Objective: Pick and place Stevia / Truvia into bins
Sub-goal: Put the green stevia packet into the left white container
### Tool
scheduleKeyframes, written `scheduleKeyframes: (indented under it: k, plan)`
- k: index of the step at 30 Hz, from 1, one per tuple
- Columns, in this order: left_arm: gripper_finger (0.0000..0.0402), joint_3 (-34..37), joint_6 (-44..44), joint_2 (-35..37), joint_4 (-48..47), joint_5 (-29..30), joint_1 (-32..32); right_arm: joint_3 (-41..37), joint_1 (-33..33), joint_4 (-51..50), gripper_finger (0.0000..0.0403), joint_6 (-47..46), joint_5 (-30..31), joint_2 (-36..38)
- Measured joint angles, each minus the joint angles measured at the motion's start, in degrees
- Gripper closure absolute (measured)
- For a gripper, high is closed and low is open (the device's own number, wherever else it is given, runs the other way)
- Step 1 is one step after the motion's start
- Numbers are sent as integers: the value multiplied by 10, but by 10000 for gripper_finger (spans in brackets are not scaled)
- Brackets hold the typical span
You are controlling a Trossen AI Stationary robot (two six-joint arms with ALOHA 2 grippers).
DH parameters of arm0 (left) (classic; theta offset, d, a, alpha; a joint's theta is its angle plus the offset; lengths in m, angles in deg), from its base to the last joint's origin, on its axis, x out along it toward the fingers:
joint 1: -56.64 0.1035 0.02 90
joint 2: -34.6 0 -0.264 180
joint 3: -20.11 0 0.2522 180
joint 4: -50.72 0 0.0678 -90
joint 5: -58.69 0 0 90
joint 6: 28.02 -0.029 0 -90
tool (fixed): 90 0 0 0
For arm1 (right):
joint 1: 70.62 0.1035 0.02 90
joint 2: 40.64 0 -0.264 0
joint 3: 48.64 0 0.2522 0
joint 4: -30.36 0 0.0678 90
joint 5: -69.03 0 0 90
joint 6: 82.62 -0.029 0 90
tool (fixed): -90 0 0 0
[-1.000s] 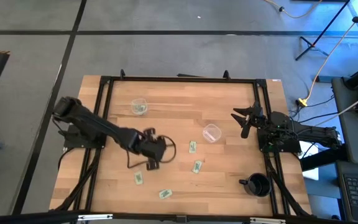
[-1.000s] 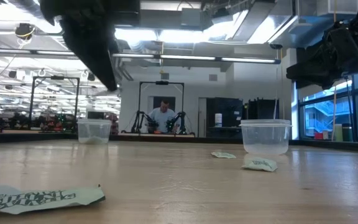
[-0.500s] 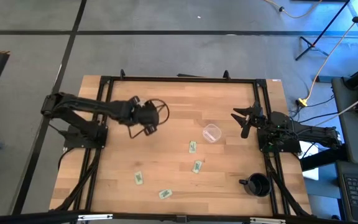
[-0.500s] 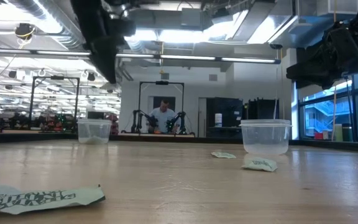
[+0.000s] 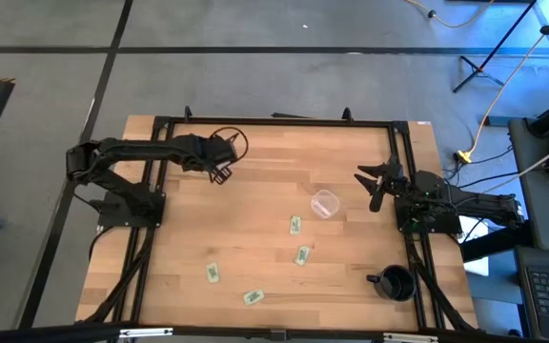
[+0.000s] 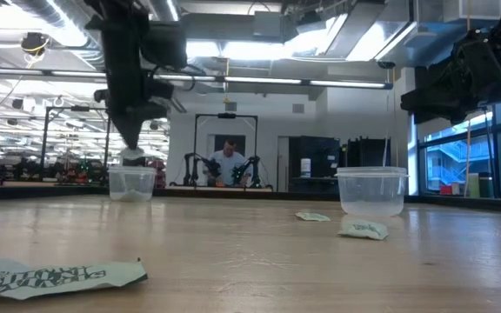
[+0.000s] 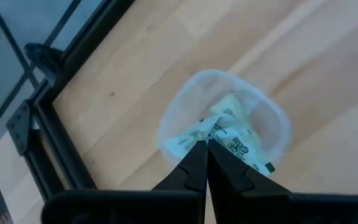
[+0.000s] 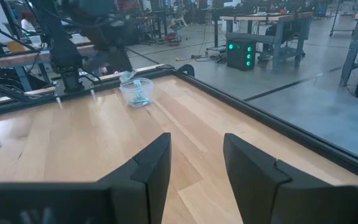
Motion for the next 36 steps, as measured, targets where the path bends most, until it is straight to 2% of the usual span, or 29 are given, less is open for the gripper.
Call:
scheduleKeyframes:
  k: [10, 23, 28, 36]
  plan:
    - [398, 57, -23, 0, 114, -1, 37, 0, 0, 0, 251, 0, 0, 0]
    - [394, 71, -24, 0, 119, -18, 37, 0, 0, 0, 251, 1, 0, 0]
    - [363, 71, -24, 0, 119, -28, 37, 0, 0, 0, 251, 2, 0, 0]
    - [300, 70, -23, 0, 118, 1, 37, 0, 0, 0, 251, 2, 0, 0]
